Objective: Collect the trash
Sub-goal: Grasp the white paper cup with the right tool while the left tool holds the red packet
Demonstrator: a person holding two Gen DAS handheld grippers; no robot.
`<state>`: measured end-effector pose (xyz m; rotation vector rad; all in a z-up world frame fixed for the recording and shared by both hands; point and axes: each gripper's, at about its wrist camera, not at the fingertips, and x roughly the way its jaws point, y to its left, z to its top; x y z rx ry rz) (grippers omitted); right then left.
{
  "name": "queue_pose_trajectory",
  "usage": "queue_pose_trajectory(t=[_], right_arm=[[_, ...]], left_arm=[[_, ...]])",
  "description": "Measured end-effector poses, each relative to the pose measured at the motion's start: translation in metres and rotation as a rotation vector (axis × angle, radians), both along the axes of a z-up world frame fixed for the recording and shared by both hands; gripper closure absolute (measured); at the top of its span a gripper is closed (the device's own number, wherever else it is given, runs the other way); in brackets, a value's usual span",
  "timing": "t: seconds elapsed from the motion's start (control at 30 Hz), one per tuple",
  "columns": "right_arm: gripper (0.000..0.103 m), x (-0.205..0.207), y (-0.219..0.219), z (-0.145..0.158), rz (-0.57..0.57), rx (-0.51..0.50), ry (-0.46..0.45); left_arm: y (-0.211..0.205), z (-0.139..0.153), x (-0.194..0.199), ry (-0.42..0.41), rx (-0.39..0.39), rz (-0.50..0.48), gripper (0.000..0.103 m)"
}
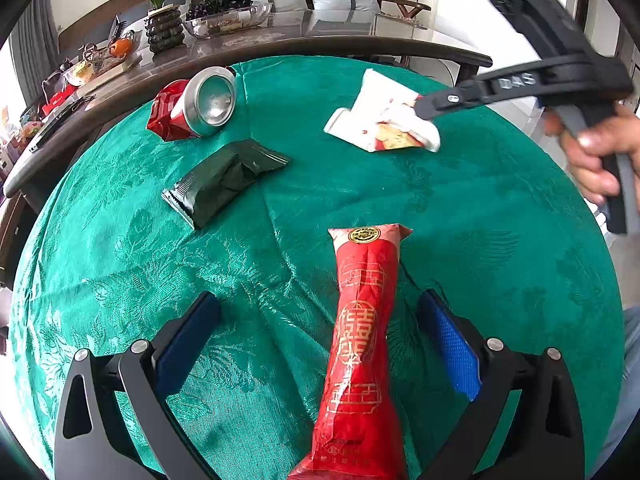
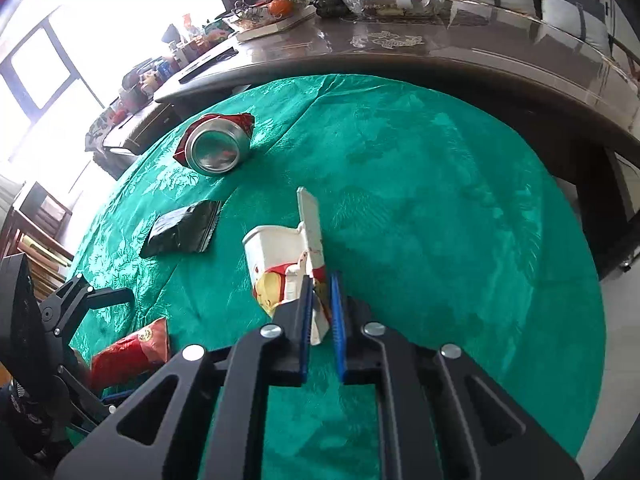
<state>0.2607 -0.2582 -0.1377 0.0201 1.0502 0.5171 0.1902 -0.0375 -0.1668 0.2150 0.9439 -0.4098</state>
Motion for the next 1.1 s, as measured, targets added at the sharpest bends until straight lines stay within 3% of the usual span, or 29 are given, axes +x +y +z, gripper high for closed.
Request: queue_pose_trajectory(t=[0.17,0.3,0.47,0.53,0.57,0.63,0.77,0.87,0.97,1.07,1.1], right_arm=[[0.094,-0.056,-0.015,0.014,-0.103,-0.001,-0.047],[0.094,-0.095,-0.018,0.007,-0.138,-0.029,-0.031],[0.093,-0.100,-0.013,-0.001,-0.133,-0.096,-0.047],[0.090,-0.102,-0.011,-0.001,-0.124,-0.098,-0.058],[0.077,-0.103,-0.010,-0.002,-0.120,-0.097,-0.059],[0.063,-0.104,-0.008,-0.005,-0.123,-0.095,-0.058],[0.063,-0.101,-0.014,-0.010,-0.153,-0.052,-0.042],[0.063,-0.098,-0.018,-0.012,-0.167,-0.016,-0.035],[0.067,-0.095,-0.019,-0.011,-0.176,-0.001,-0.039],[0.093,-0.097,-0.019,-0.010,-0.178,-0.001,-0.033],[0.093,-0.101,-0.020,-0.008,-0.188,-0.018,-0.043]], left_arm=[[0.002,0.001,0.000,0.002,-0.020,0.003,0.005],[0.002,0.001,0.000,0.002,-0.017,0.004,0.005],[0.001,0.000,0.000,-0.002,-0.006,0.005,0.005],[0.003,0.001,0.000,-0.002,-0.021,0.014,0.005],[0.006,0.002,0.000,-0.002,-0.037,0.023,0.005],[0.013,0.004,0.001,0.000,-0.078,0.040,0.005],[0.020,0.007,0.001,0.017,-0.165,0.039,0.005],[0.013,0.008,-0.004,0.023,-0.160,0.002,0.007],[0.000,0.012,-0.013,0.008,-0.123,-0.056,0.018],[-0.008,0.012,-0.018,-0.007,-0.079,-0.076,0.049],[-0.010,0.011,-0.019,-0.016,-0.061,-0.075,0.068]])
